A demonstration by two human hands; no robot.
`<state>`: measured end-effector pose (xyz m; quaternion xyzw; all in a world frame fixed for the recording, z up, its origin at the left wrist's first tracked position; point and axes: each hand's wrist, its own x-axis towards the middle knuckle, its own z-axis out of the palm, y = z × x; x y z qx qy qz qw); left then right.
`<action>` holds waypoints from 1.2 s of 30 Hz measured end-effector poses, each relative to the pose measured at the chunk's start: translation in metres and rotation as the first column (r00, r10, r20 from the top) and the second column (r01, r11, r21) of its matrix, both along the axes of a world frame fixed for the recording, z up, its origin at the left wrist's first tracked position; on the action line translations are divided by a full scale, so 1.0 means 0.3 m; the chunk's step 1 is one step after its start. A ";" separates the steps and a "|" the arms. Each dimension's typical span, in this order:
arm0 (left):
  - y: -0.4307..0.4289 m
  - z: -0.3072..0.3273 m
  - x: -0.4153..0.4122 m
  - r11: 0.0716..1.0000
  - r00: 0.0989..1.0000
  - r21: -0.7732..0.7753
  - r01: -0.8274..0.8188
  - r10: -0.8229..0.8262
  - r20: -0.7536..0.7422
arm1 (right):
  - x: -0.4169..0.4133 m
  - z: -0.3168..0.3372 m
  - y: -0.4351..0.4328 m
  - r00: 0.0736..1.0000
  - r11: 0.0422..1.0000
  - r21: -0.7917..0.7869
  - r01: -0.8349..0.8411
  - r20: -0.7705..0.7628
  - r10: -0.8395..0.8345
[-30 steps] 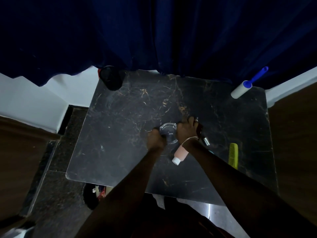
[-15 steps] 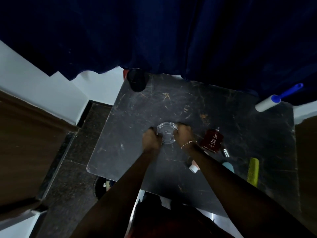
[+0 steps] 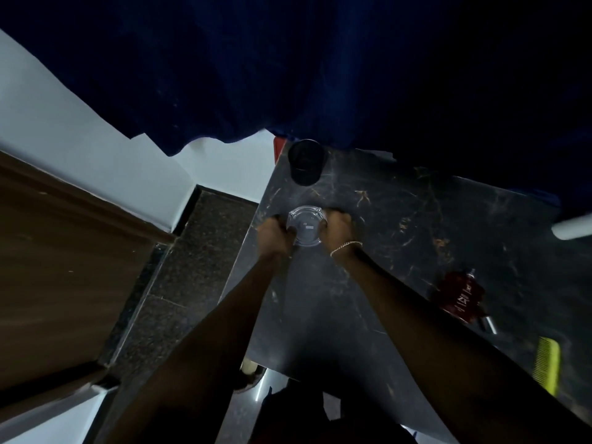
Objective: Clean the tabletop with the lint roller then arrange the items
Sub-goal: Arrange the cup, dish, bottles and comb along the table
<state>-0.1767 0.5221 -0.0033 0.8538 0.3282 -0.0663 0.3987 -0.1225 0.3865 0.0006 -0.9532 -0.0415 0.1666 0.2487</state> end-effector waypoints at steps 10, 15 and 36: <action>0.182 -0.066 0.119 1.000 0.997 0.002 -0.001 0.001 -0.074 | 0.117 -0.076 0.184 1.000 1.000 0.002 0.003 -0.027 -0.003; 0.235 -0.088 0.150 0.999 0.996 -0.002 0.037 -0.037 -0.077 | 0.143 -0.097 0.226 0.999 1.000 -0.001 0.010 -0.047 -0.010; 0.289 -0.041 -0.004 0.961 0.971 0.147 0.236 -0.238 -0.003 | 0.067 -0.057 0.093 0.995 0.977 0.196 -0.086 -0.028 0.094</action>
